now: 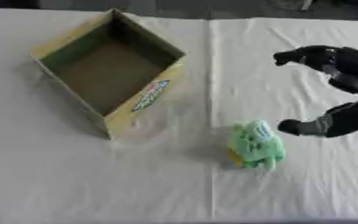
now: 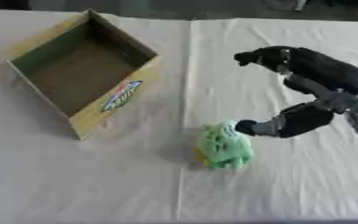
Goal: Pick up objects on the table and place them in the box.
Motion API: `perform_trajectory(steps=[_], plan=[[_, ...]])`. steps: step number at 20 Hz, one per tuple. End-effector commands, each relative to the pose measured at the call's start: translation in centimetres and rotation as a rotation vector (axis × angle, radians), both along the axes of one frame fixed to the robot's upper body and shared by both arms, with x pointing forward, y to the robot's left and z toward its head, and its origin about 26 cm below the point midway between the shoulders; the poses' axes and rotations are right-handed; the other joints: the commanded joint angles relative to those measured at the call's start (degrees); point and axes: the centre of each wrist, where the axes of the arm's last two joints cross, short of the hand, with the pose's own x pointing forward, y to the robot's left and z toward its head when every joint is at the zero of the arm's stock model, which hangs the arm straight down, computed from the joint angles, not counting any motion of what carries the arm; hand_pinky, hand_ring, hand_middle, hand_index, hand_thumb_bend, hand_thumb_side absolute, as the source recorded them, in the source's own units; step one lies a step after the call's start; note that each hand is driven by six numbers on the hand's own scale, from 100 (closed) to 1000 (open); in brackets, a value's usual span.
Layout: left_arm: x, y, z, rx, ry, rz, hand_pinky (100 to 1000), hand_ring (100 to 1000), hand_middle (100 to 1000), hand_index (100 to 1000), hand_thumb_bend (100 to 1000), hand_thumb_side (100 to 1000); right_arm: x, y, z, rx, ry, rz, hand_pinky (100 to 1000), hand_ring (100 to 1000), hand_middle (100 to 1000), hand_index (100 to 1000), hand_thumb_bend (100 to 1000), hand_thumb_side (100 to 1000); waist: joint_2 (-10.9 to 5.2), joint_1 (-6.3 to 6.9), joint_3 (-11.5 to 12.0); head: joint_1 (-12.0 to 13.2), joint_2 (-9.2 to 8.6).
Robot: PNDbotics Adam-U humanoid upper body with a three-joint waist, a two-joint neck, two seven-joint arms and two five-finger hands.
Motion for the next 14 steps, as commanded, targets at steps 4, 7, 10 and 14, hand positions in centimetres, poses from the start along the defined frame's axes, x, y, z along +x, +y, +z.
perform_trajectory(steps=[4,7,10,14], plan=[[-0.2,0.3,0.7,0.026,-0.016,0.0,358,587,768,872,100,774,-0.2,0.5,0.5,-0.061,0.071,0.039,984,939,902,1000,602,604,-1.12,-0.18,-0.1,0.2,0.29],[-0.2,0.3,0.7,0.025,-0.015,0.0,358,587,765,871,100,771,-0.2,0.7,0.0,-0.091,0.11,0.033,985,945,914,1000,604,589,-1.1,-0.32,-0.2,0.2,0.35],[-0.2,0.2,0.6,0.024,-0.013,-0.004,358,587,765,871,100,770,-0.2,1.1,-0.4,-0.118,0.132,0.021,984,945,915,1000,597,583,-1.07,-0.36,-0.2,0.0,0.28],[-0.2,0.2,0.6,0.023,-0.013,-0.003,357,587,760,869,100,763,-0.3,1.1,-0.7,-0.136,0.145,0.003,979,946,915,1000,585,564,-0.96,-0.31,-0.1,-0.1,0.32]])
